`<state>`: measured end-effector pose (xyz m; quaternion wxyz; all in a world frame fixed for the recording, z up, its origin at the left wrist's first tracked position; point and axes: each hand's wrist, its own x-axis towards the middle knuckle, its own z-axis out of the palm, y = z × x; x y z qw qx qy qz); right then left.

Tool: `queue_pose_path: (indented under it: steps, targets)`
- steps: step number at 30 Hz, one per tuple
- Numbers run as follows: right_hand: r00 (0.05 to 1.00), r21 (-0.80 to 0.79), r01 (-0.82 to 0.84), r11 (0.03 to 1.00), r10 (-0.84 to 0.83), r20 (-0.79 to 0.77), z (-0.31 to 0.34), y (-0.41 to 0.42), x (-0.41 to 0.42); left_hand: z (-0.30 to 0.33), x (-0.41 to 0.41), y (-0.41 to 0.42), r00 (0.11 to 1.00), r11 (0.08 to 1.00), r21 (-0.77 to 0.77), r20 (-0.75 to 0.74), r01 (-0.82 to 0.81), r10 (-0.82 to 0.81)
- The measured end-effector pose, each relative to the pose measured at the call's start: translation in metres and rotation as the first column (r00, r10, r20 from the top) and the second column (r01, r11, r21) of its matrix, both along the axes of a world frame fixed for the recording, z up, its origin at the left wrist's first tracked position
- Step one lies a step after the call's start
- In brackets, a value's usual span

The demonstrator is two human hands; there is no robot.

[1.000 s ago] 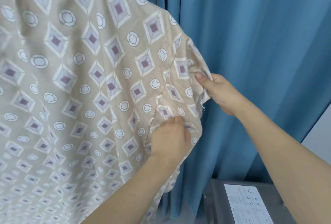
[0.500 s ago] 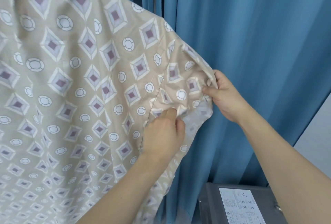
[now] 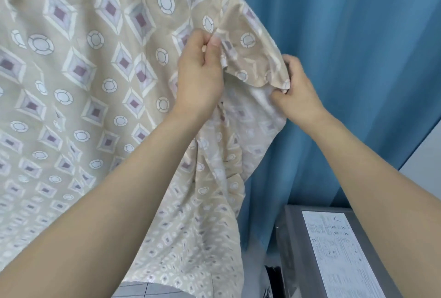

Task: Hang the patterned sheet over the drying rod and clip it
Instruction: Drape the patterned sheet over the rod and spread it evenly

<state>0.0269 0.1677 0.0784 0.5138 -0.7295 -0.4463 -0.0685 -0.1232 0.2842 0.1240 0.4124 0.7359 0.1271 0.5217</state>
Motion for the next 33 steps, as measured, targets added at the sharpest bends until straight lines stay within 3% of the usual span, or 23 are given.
queue_pose_path:
  steps: [2, 4, 6, 8, 13, 16, 18, 21, 23, 25, 27, 30, 33]
  targets:
    - [0.963, 0.153, 0.017, 0.988, 0.025, -0.267, -0.001, 0.011, 0.006, 0.001, 0.001, -0.006, 0.987, 0.99, 0.088, -0.13, 0.107, -0.095]
    - [0.894, 0.293, 0.092, 0.952, 0.051, -0.445, -0.002, 0.019, 0.015, -0.006, -0.002, -0.011, 0.919, 0.965, 0.187, -0.381, 0.184, -0.101]
    - [0.926, 0.278, 0.206, 0.938, -0.095, -0.365, -0.007, 0.021, 0.016, -0.023, -0.008, -0.01, 0.767, 0.943, 0.268, -0.642, 0.199, 0.021]
    - [0.963, 0.25, 0.241, 0.938, -0.198, -0.184, -0.019, 0.019, 0.013, -0.047, -0.017, -0.002, 0.627, 0.927, 0.343, -0.758, 0.151, 0.179]
    - [0.948, 0.071, 0.242, 0.968, -0.251, 0.194, -0.049, 0.002, 0.008, -0.083, -0.052, 0.021, 0.55, 0.882, 0.467, -0.722, -0.06, 0.42]
    - [0.92, -0.021, 0.319, 0.947, -0.304, 0.248, -0.057, 0.002, 0.01, -0.089, -0.074, 0.031, 0.503, 0.815, 0.56, -0.667, -0.149, 0.55]
    - [0.932, -0.083, 0.35, 0.933, -0.339, 0.128, -0.061, 0.01, 0.011, -0.091, -0.08, 0.036, 0.534, 0.797, 0.566, -0.616, -0.211, 0.579]
    - [0.92, -0.172, 0.289, 0.942, -0.323, -0.223, -0.08, 0.021, 0.008, -0.093, -0.084, 0.035, 0.593, 0.756, 0.601, -0.519, -0.258, 0.615]
    - [0.801, -0.007, 0.193, 0.981, -0.161, -0.576, -0.094, 0.025, 0.003, -0.094, -0.087, 0.033, 0.621, 0.722, 0.634, -0.455, -0.278, 0.639]
    - [0.618, 0.196, 0.22, 0.956, 0.019, -0.786, -0.095, 0.028, -0.001, -0.1, -0.092, 0.033, 0.634, 0.674, 0.686, -0.399, -0.273, 0.663]
    - [0.59, 0.297, 0.28, 0.913, 0.081, -0.804, -0.088, 0.031, 0.002, -0.108, -0.094, 0.034, 0.659, 0.502, 0.824, -0.226, -0.264, 0.717]
    - [0.76, 0.331, 0.222, 0.917, 0.05, -0.649, -0.077, 0.028, 0.004, -0.118, -0.084, 0.037, 0.79, 0.151, 0.987, -0.049, -0.055, 0.611]
    - [0.965, -0.076, 0.157, 0.985, -0.169, -0.201, -0.065, 0.013, 0.008, -0.112, -0.063, 0.036, 0.827, -0.177, 0.942, -0.148, 0.285, 0.543]
